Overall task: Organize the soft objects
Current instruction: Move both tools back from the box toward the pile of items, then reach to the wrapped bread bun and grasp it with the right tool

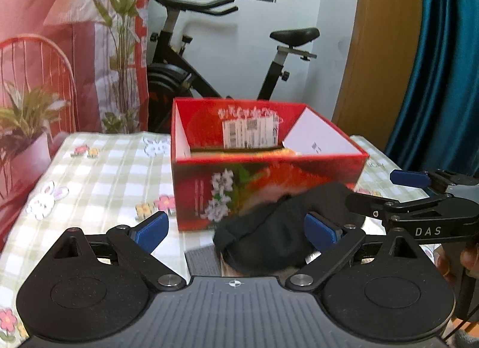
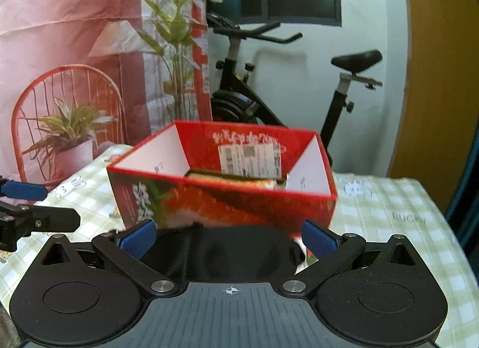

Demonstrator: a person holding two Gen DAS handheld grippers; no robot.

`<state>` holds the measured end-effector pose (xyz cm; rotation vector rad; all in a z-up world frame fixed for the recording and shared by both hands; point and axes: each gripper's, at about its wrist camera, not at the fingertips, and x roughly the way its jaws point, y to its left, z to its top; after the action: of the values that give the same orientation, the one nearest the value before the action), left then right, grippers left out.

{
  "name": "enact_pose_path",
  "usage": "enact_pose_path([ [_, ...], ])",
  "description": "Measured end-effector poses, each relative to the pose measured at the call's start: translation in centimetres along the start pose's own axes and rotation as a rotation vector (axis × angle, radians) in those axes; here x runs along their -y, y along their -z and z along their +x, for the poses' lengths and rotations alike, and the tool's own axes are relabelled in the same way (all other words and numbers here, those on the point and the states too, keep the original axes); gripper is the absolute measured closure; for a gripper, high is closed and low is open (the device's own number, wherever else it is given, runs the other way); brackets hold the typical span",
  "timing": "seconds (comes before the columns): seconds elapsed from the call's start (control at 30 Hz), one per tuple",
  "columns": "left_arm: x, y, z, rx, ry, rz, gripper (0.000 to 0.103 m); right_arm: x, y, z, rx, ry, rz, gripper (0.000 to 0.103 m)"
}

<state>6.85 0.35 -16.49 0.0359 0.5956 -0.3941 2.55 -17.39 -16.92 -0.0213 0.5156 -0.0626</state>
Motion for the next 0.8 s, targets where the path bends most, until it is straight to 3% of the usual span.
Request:
enact_pose_path([
  [0.37,0.4,4.1,1.3,-0.151,0.07,-0.046,0.011,-0.7,5.4,-1.1,-0.161,-0.042,-0.051,0.002],
  [0.8,0.5,4.8,1.9,-0.179,0.068,-0.082,0.012,-0.5,8.8,-1.4,-0.338,-0.054,-0.226,0.002],
])
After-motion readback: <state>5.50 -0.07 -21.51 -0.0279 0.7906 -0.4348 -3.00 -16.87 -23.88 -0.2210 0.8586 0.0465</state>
